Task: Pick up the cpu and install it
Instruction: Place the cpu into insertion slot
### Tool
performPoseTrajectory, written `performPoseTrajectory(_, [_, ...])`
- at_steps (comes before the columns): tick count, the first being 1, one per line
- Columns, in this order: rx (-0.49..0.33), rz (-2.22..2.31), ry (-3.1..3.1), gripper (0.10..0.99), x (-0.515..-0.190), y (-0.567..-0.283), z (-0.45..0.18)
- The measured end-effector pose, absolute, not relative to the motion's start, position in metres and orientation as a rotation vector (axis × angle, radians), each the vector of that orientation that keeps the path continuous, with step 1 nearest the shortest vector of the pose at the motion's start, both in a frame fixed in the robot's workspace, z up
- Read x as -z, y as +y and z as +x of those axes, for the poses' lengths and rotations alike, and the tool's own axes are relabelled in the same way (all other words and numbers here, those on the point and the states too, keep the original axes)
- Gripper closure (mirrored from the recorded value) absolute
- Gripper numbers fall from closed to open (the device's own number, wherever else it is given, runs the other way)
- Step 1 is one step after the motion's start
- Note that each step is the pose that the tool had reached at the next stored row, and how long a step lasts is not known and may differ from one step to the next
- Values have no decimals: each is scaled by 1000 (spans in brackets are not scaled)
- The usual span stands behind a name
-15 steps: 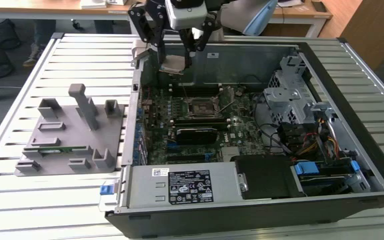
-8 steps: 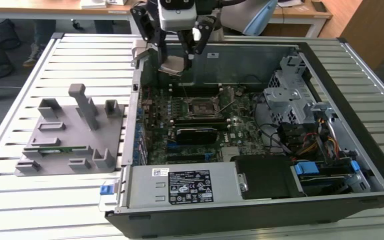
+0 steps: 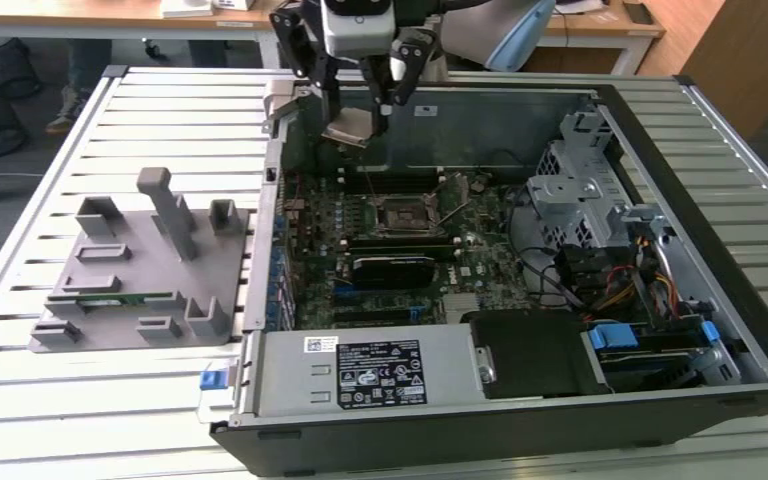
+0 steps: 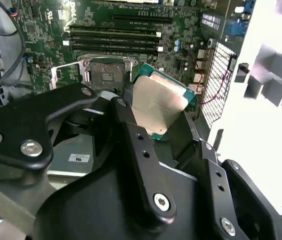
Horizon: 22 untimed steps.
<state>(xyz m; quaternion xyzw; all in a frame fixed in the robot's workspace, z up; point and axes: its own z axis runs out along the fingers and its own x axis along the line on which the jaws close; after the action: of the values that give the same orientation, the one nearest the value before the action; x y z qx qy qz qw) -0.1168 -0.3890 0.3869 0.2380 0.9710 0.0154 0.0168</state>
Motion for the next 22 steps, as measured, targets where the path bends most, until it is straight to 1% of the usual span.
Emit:
performPoseTrajectory(14, [-38, 1088, 2907, 561, -375, -389, -116])
performPoseTrajectory(22, [-36, 1130, 2890, 561, -371, -383, -104])
